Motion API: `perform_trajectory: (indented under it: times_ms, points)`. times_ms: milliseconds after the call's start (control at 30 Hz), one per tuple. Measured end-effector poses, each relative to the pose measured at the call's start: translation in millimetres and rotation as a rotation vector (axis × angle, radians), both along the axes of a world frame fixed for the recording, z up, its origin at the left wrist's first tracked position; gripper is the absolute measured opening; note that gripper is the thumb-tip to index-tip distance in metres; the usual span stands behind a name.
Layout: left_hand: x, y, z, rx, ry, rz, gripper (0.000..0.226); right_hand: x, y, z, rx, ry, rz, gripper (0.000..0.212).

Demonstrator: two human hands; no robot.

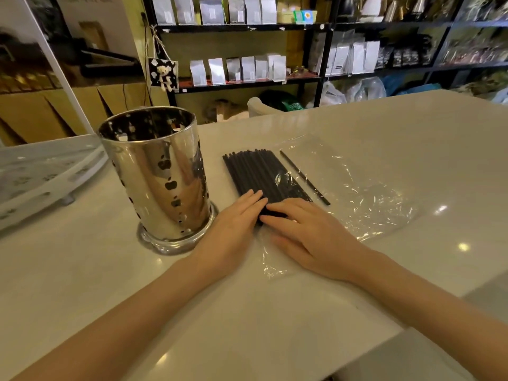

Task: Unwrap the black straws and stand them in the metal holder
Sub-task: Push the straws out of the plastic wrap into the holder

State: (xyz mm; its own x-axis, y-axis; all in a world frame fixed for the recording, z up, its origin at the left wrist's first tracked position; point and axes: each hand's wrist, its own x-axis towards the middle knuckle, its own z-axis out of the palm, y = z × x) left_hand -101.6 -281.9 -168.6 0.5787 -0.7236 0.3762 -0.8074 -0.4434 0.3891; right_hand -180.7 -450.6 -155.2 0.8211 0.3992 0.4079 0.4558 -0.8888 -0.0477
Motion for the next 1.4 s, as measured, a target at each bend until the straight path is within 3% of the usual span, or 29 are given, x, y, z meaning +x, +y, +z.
perform_trajectory:
  times_ms: [167,467,733,800,933,1033,1133,1267,1400]
  points:
    - [-4,-2,4,0.036,-0.005,0.021,0.046,-5,3,8,0.034,0.042,-0.035,0.026]
    - [-9,-2,8,0.062,0.062,0.063,0.044,-11,-8,19,0.22,0.187,-0.217,0.037]
    - [-11,-2,6,0.132,0.093,0.09,0.067,-46,-18,33,0.298,0.083,-0.236,0.012]
    - [-12,-2,7,0.14,0.084,0.1,0.064,-59,-23,34,0.266,0.028,-0.214,0.013]
    - [-13,-3,8,0.162,0.05,0.102,0.078,-78,-32,28,0.204,-0.078,-0.221,0.014]
    - [-11,-6,14,0.176,-0.013,0.109,0.063,-83,-31,19,0.162,-0.13,-0.211,0.02]
    - [-9,-21,32,0.072,-0.065,0.121,0.044,-87,-30,12,0.18,-0.069,-0.215,0.017]
    - [-6,-73,52,0.044,-0.102,-0.029,0.038,-90,-29,8,0.268,0.064,-0.236,0.04]
    - [-2,-125,40,0.251,-0.196,-0.231,0.07,-84,-37,10,0.197,0.05,-0.266,0.03]
